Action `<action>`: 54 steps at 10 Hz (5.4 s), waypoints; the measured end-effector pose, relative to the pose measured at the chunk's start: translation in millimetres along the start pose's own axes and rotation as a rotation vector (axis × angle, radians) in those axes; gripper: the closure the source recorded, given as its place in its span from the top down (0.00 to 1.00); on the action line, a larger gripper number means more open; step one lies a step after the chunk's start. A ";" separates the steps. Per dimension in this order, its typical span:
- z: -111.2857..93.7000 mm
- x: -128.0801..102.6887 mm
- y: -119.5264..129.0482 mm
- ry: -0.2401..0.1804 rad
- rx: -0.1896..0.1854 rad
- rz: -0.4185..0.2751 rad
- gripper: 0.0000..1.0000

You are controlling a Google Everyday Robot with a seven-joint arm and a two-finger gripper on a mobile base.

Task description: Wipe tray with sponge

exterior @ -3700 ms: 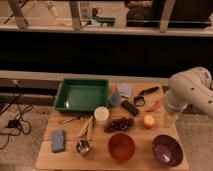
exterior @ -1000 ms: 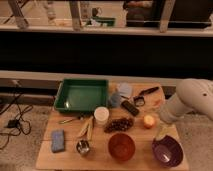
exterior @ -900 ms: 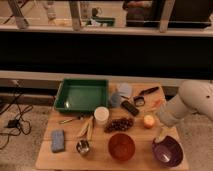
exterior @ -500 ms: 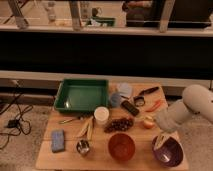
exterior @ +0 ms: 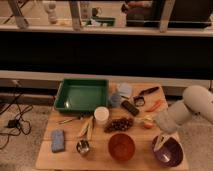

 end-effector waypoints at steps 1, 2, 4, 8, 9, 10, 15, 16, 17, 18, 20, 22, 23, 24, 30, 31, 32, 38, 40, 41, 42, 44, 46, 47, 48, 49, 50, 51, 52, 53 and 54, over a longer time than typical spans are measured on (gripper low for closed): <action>14.3 -7.6 6.3 -0.012 -0.024 -0.015 0.80; 26.9 -15.4 8.7 -0.018 -0.038 -0.029 0.80; 63.8 -43.6 8.4 -0.042 -0.078 -0.073 0.80; 124.9 -111.3 -11.4 -0.093 -0.141 -0.145 0.80; 133.5 -122.2 -15.1 -0.099 -0.150 -0.153 0.80; 145.7 -136.2 -19.6 -0.105 -0.166 -0.162 0.80; 164.3 -155.6 -21.0 -0.112 -0.211 -0.173 0.80; 164.5 -155.8 -21.3 -0.112 -0.211 -0.174 0.80; 164.4 -155.4 -20.9 -0.113 -0.210 -0.171 0.80; 166.5 -155.9 -20.1 -0.130 -0.204 -0.171 0.80; 176.9 -166.1 -24.5 -0.190 -0.189 -0.173 0.80; 193.8 -190.9 -37.7 -0.240 -0.179 -0.192 0.80; 207.3 -213.5 -51.7 -0.272 -0.174 -0.212 0.80; 213.3 -227.1 -61.8 -0.288 -0.167 -0.226 0.80; 237.6 -275.2 -109.0 -0.286 -0.130 -0.199 0.80; 238.5 -275.8 -109.6 -0.284 -0.131 -0.195 0.80; 238.8 -276.0 -109.4 -0.284 -0.132 -0.196 0.80; 251.5 -284.7 -107.5 -0.310 -0.144 -0.198 0.80; 272.8 -308.7 -117.3 -0.325 -0.160 -0.215 0.80; 284.9 -323.7 -125.8 -0.330 -0.169 -0.230 0.80; 294.0 -334.2 -133.5 -0.333 -0.175 -0.246 0.80; 310.1 -350.0 -152.2 -0.344 -0.186 -0.299 0.80; 316.7 -345.5 -174.4 -0.349 -0.188 -0.370 0.80; 316.1 -331.4 -189.2 -0.339 -0.182 -0.375 0.80; 315.2 -321.2 -198.3 -0.331 -0.177 -0.371 0.80; 313.1 -304.8 -209.2 -0.317 -0.172 -0.360 0.80; 310.7 -287.9 -217.3 -0.306 -0.167 -0.345 0.80; 311.8 -278.4 -220.3 -0.303 -0.166 -0.334 0.80; 315.1 -273.3 -219.6 -0.302 -0.169 -0.326 0.80; 320.8 -269.5 -215.8 -0.305 -0.176 -0.317 0.80; 320.2 -270.8 -217.1 -0.305 -0.174 -0.317 0.80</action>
